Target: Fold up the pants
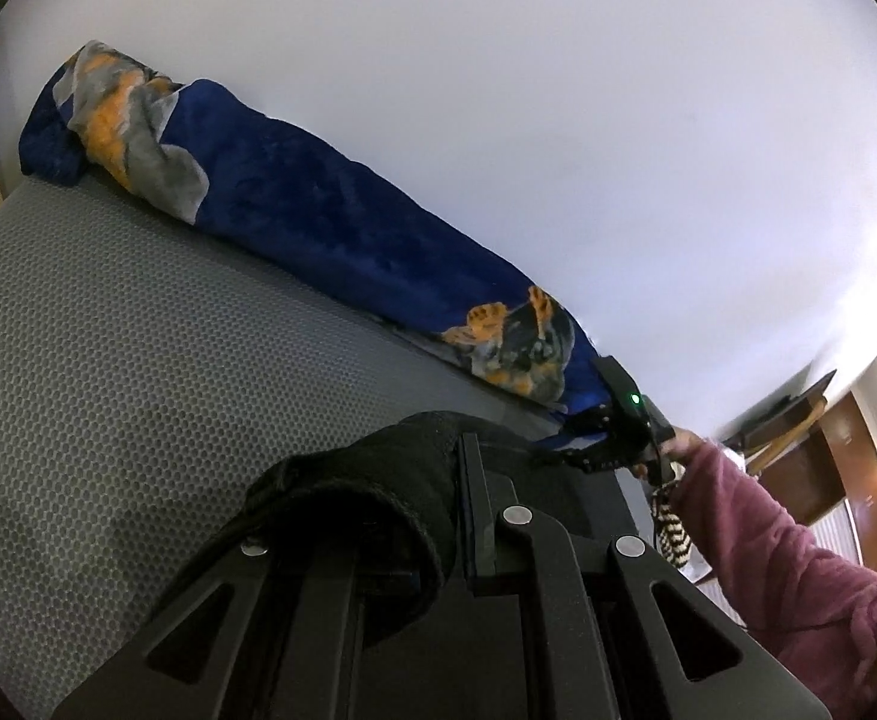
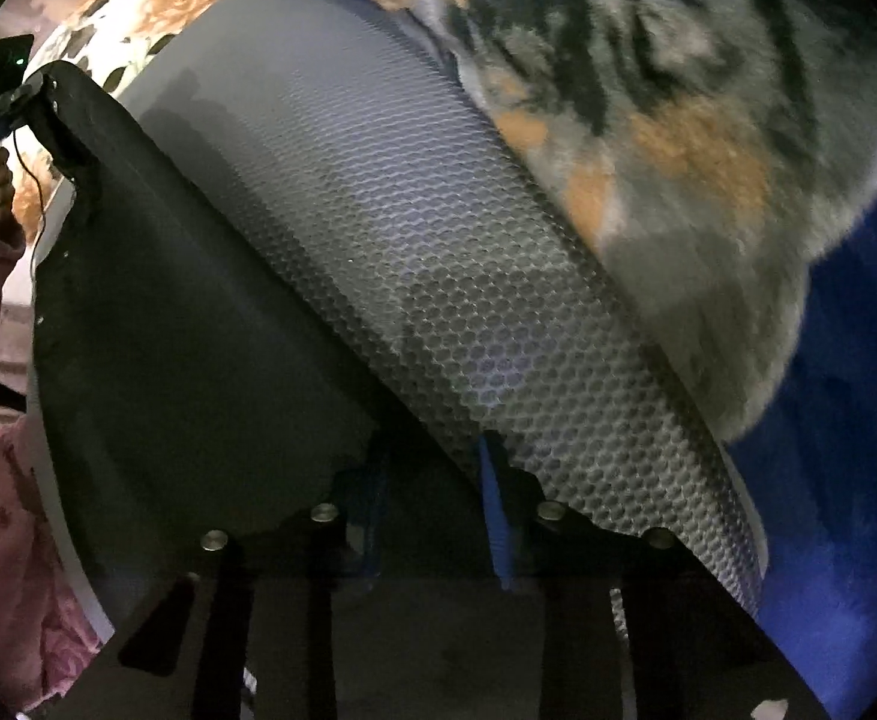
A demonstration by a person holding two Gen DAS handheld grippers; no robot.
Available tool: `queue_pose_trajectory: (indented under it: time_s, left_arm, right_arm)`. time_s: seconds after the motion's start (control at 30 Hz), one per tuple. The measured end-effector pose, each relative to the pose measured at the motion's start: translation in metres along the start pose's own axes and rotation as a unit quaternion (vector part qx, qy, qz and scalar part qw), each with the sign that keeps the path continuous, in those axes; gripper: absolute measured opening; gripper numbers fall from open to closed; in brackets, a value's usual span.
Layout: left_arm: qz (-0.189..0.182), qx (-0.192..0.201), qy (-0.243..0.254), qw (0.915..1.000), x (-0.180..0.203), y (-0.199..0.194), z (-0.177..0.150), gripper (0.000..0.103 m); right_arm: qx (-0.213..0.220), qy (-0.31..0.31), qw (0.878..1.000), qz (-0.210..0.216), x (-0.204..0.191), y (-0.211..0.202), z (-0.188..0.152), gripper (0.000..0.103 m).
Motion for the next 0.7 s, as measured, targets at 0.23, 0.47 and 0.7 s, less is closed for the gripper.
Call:
queue_pose_trajectory:
  time_s: [0.23,0.47,0.7]
  left_arm:
    - [0.017,-0.007,0.012,0.9998,0.003,-0.002,-0.002,0.009]
    - [0.005,-0.022,0.032,0.9992,0.020,-0.036,-0.029,0.009]
    - [-0.001,-0.054,0.073,0.9959,0.035,-0.077,-0.087,0.010]
  right_arm:
    - [0.050,0.007,0.993,-0.111,-0.028,-0.014,-0.016,0.006]
    - [0.130,0.055,0.962,-0.233,-0.110,-0.064,-0.067,0.005]
    - [0.188,0.115,0.938,-0.267,-0.181,-0.102,-0.148,0.005]
Point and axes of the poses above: each gripper's, at about its wrist camera, not at the fingertips, and y roughly the way its jaws point, x to its right, z to its top, the point moved 4 cm from there along y, roughly the way its jaws point, and after that the axes turned 3 degrees about -y, right-handed, at the moved point
